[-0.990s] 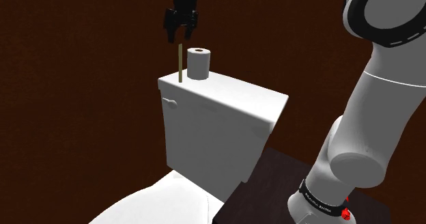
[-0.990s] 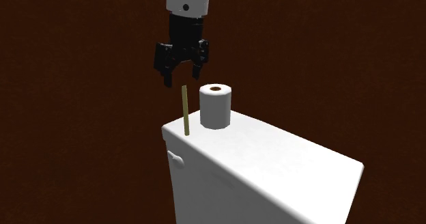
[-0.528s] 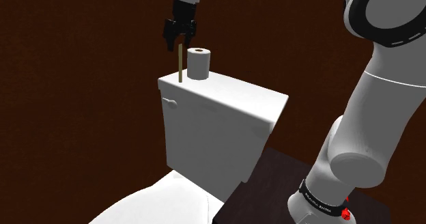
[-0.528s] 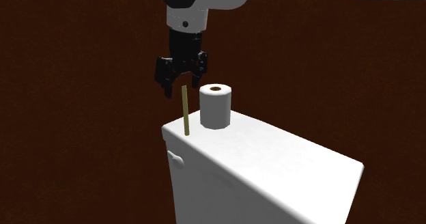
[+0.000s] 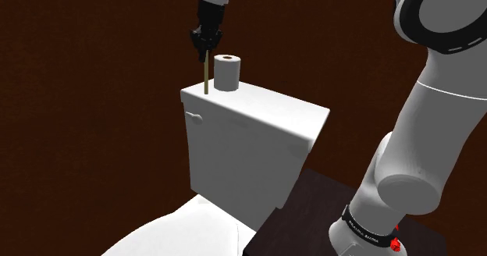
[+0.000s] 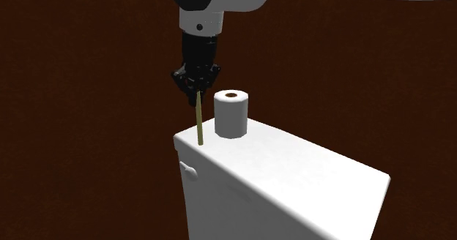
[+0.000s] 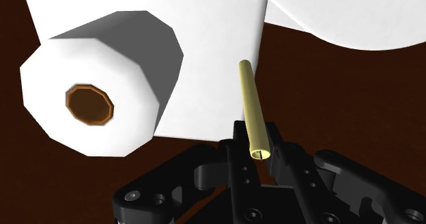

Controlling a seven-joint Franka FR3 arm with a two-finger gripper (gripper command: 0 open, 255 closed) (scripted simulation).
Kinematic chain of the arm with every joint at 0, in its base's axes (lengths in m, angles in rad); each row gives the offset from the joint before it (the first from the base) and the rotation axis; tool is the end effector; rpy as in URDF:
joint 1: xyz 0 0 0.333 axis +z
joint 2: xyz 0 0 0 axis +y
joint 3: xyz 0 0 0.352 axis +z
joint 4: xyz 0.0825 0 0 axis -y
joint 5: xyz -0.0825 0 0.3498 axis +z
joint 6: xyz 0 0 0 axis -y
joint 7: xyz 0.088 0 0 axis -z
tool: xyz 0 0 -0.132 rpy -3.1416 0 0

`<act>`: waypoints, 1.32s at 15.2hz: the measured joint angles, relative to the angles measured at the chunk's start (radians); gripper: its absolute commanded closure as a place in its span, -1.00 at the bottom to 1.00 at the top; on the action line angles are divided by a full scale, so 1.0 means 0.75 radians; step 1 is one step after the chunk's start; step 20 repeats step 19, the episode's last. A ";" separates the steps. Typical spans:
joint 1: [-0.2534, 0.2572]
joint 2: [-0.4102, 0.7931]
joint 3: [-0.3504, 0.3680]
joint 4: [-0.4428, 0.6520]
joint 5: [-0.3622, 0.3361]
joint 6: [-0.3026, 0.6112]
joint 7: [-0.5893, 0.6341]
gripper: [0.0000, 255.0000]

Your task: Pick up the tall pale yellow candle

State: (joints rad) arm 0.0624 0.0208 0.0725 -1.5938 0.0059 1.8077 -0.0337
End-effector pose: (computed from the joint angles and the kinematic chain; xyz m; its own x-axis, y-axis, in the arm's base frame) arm 0.5495 0.0747 0.6377 0.9676 0.1636 0.1921 0.1669 -0.9860 -0.0009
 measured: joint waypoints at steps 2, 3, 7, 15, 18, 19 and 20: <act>0.000 0.000 0.000 0.000 0.000 0.000 0.000 1.00; 0.000 0.000 0.000 0.000 0.000 0.000 0.000 1.00; 0.001 0.016 0.000 0.077 -0.001 -0.061 0.001 1.00; 0.002 0.069 0.001 0.288 -0.006 -0.218 0.004 1.00; 0.004 0.097 0.003 0.380 -0.008 -0.284 0.007 1.00; 0.004 0.104 0.003 0.403 -0.009 -0.298 0.007 1.00; 0.004 0.104 0.003 0.403 -0.009 -0.298 0.007 1.00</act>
